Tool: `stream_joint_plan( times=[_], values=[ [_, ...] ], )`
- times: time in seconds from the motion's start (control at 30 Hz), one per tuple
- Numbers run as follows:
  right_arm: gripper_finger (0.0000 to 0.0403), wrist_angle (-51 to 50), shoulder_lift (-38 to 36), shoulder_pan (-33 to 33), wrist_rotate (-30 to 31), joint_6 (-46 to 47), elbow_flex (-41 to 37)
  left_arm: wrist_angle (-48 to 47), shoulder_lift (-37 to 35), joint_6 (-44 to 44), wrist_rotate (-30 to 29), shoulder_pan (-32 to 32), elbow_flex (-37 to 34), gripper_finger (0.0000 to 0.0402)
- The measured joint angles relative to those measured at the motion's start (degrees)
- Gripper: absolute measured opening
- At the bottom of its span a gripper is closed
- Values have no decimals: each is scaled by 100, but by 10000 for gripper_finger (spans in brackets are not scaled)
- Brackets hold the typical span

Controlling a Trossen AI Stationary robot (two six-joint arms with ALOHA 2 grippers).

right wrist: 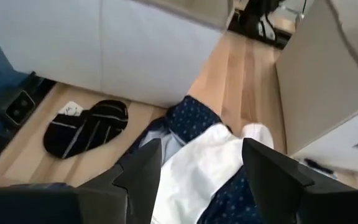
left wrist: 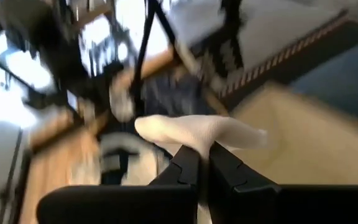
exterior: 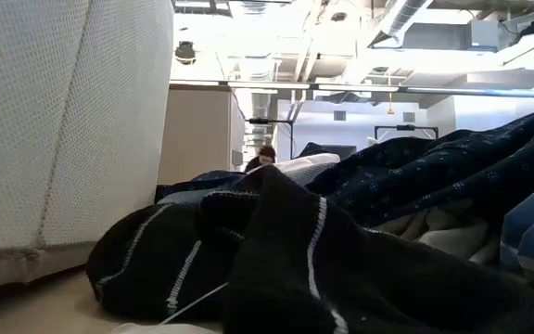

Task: Sort clothes
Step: Put the white sock into the bottom light brown laundry organizer

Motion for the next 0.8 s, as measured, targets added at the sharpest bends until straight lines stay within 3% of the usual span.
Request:
stream_joint_plan(
  times=[0.13,0.33,0.57,0.67,0.8],
  values=[
    [237,363,0,-118,-66,235,-380,-659,134,-995,9,233,-471,1],
    [237,1577,85,-418,-473,557,-1225,-901,170,-1961,195,588,-1287,10],
    [237,2536,1062,-755,-757,758,-1667,-480,167,-2511,1482,920,-2041,22],
    [232,2611,1486,-877,-686,710,-1659,-172,177,-2512,1651,958,-2207,56],
    [216,2649,1756,-1046,-432,669,-1630,9,169,-2545,1675,970,-2219,133]
  ],
)
